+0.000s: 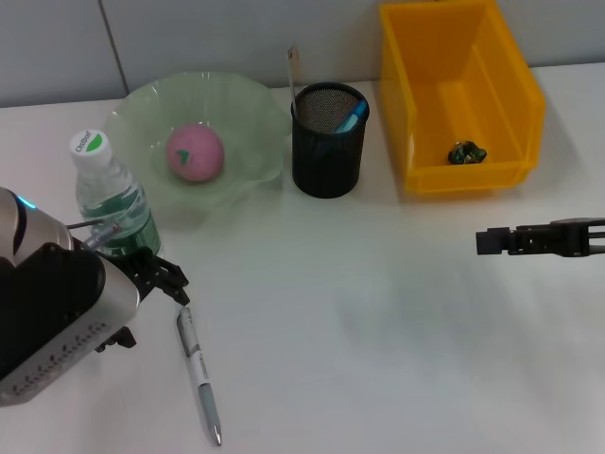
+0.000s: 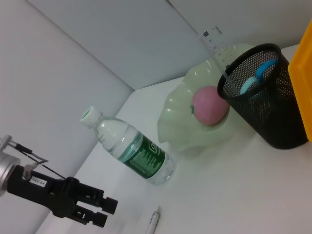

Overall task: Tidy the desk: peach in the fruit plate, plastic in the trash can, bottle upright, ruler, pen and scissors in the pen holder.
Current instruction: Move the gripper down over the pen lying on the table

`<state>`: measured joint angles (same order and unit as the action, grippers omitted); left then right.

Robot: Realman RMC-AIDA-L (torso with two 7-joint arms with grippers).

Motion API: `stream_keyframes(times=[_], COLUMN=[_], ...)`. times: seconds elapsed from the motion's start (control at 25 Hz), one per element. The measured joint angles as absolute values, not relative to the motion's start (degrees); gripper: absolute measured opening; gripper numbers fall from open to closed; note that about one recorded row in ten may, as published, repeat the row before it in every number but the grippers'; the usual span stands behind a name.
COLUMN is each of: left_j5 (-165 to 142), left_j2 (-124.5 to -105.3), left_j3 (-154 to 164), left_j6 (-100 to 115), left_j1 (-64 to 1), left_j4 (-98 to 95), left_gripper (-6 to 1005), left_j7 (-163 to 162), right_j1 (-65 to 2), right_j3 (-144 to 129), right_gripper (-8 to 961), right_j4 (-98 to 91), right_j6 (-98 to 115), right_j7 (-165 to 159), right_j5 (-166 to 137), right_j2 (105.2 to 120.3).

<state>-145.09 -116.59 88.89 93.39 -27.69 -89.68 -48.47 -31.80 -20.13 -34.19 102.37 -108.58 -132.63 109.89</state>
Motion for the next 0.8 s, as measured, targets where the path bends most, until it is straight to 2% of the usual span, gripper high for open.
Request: stream_keyframes(times=[0.32,0.8], left_j5=[-145.8,-145.7], left_j2=[-116.39,-117.88], left_j3=[93.1,96.7], left_j6=[95.1,95.8], left_j1=[-30.6,-33.6], left_j4=[-89.4,-85.7], left_gripper=[728,661], left_j7=[-47.6,-47.5], right_j1=[-31.8,-32.0], right_j3=[-20.3,-23.9], right_gripper=[743,743], right_j4=[-34.3,-34.2], right_j6=[101.9,99.8], right_j7=[-108.5,-108.3], right_j5=[-132.9,-133.2], right_j2=[110.03,110.14])
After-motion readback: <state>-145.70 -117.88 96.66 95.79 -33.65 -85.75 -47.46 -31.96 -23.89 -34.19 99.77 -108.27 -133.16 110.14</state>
